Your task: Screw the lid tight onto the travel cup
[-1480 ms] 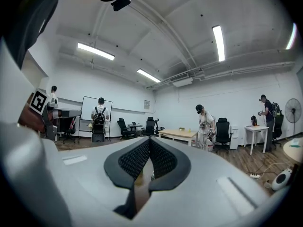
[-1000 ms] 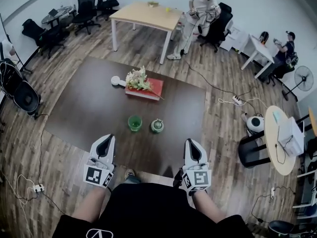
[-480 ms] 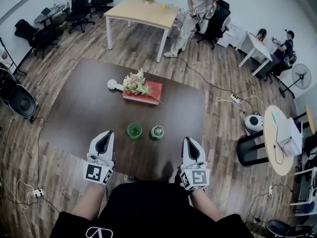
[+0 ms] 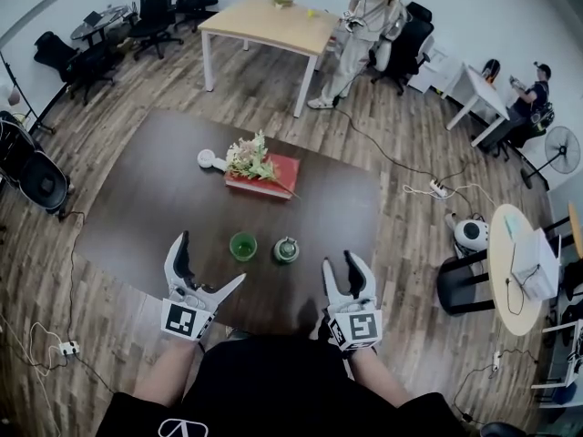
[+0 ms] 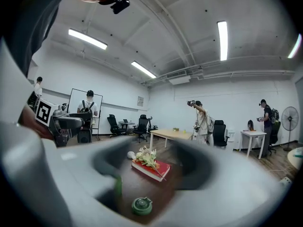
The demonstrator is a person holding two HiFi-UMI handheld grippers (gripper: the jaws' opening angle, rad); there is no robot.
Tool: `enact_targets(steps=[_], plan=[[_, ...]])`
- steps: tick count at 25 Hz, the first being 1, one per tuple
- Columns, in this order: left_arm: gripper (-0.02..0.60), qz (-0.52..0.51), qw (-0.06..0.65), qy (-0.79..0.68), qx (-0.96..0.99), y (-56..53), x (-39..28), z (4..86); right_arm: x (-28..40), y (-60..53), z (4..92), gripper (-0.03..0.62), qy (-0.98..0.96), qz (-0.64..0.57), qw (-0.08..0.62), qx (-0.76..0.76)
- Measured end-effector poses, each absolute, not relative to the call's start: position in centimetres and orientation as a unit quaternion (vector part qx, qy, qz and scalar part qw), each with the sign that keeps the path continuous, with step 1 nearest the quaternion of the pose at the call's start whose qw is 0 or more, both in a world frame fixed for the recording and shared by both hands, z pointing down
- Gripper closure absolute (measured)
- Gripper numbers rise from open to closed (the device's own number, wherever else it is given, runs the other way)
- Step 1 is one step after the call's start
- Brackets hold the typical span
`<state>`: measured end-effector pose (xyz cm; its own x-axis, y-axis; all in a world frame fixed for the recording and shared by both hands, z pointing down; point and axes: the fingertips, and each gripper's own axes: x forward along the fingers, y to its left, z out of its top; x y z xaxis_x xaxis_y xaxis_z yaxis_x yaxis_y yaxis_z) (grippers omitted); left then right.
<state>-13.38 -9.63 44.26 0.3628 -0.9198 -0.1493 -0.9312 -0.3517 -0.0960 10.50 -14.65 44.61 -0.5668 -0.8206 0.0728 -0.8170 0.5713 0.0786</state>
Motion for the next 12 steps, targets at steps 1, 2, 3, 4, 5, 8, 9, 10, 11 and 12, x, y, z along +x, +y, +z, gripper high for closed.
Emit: enact_targets(steps=[1,2,3,4,5,8,9,10,11,12], plan=[[0.002,0.027,0.081,0.561,-0.823,-9.8,-13.2,44.7,10.2,-15.1,44.7,0.035,-0.887,-0.014,0.05,0.458],[0.002,0.02,0.076,0.56,-0.825,-10.0,-13.0,45.2,10.0,-15.6,44.8,-0.006,-0.89,-0.009,0.05,0.454],[0.0,0.013,0.068,0.56,-0.825,-10.1,-12.9,45.8,9.9,-16.0,44.7,-0.006,-0.892,-0.007,0.051,0.45],[0.0,0.006,0.058,0.562,-0.825,-10.3,-13.0,46.5,9.9,-16.3,44.5,-0.006,-0.893,-0.011,0.053,0.448],[0.0,0.002,0.05,0.563,-0.825,-10.6,-13.0,46.9,9.9,-16.6,44.2,-0.006,-0.893,-0.016,0.055,0.446],[0.0,-0.004,0.043,0.564,-0.824,-11.6,-13.3,48.0,10.0,-17.7,43.6,-0.006,-0.892,-0.025,0.06,0.447],[0.0,-0.011,0.039,0.563,-0.826,-12.0,-13.2,48.7,10.1,-18.1,43.5,-0.006,-0.891,-0.026,0.061,0.449],[-0.002,-0.019,0.033,0.559,-0.828,-12.4,-13.0,49.7,10.2,-18.4,43.5,-0.006,-0.891,-0.027,0.061,0.45],[-0.002,-0.029,0.024,0.554,-0.832,-12.9,-12.8,51.0,10.4,-18.6,43.6,-0.006,-0.89,-0.026,0.062,0.451],[-0.002,-0.04,0.015,0.547,-0.836,-13.4,-12.5,52.7,10.4,-18.8,43.6,-0.004,-0.889,-0.025,0.064,0.453]])
